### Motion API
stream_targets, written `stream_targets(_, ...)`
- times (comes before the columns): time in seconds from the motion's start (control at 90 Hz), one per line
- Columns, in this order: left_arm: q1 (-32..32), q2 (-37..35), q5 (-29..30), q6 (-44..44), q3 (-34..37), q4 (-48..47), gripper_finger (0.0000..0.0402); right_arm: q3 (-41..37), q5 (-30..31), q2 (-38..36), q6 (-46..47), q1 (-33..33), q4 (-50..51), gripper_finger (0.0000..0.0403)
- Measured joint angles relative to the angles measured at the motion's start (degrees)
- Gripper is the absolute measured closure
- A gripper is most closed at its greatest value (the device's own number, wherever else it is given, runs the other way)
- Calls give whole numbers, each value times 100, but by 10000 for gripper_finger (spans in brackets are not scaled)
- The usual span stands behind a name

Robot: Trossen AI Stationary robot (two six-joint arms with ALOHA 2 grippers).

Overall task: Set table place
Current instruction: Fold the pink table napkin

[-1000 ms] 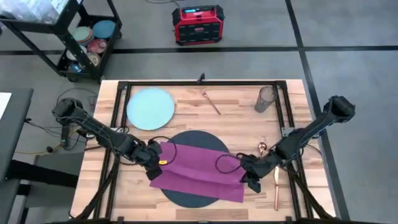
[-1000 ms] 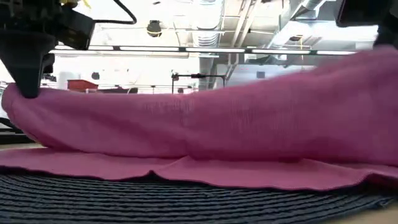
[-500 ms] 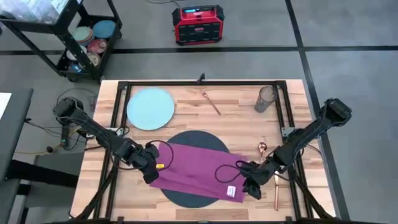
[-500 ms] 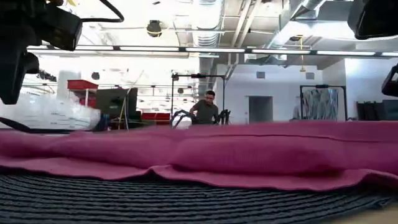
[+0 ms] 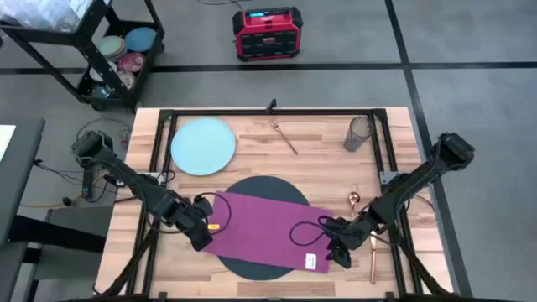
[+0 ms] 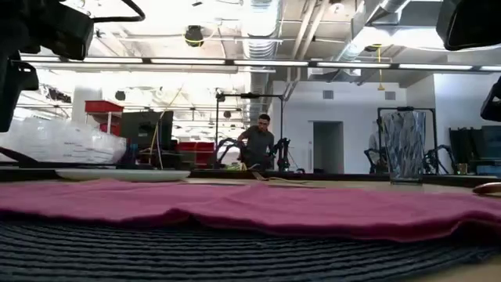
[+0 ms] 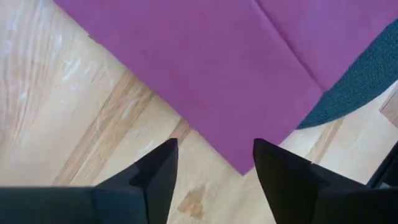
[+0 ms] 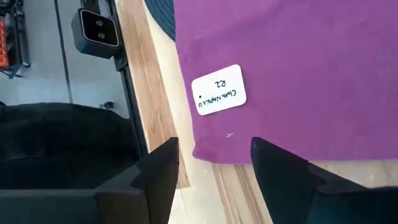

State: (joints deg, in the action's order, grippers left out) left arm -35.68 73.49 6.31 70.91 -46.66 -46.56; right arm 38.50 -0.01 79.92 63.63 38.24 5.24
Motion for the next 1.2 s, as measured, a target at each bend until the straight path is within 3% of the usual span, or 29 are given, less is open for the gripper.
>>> stream_targets(0.411, 2, 0, 210, 85, -6, 17, 209, -2, 109, 0, 1, -1, 101, 227)
stream_targets(0.5, 109, 0, 1132, 667, -11, -106, 210, 0, 837, 0, 340, -99, 547, 227)
stream_targets(0.633, 467, 0, 3223, 3292, -11, -692, 224, -5, 2895, -12, 1403, -322, 899, 227)
stream_targets(0.711, 642, 0, 3767, 3755, -11, -642, 236, -4, 3441, -21, 1743, -472, 787, 228)
stream_targets(0.789, 976, 0, 3334, 2672, -11, -278, 264, -4, 3281, -41, 1606, -690, 696, 245)
stream_targets(0.922, 1458, 130, 1228, -640, -11, 539, 373, -4, 2467, -61, 470, -931, 827, 335)
stream_targets(0.989, 1625, 168, 560, -1572, -11, 654, 389, -4, 2198, -97, 69, -980, 944, 382)
stream_targets(1.144, 1880, 208, 220, -2813, -11, 935, 400, -4, 2830, -158, 371, -1283, 513, 389)
stream_targets(1.2, 1989, 201, 218, -3223, -11, 998, 400, 5, 2588, -164, -85, -1479, 54, 392)
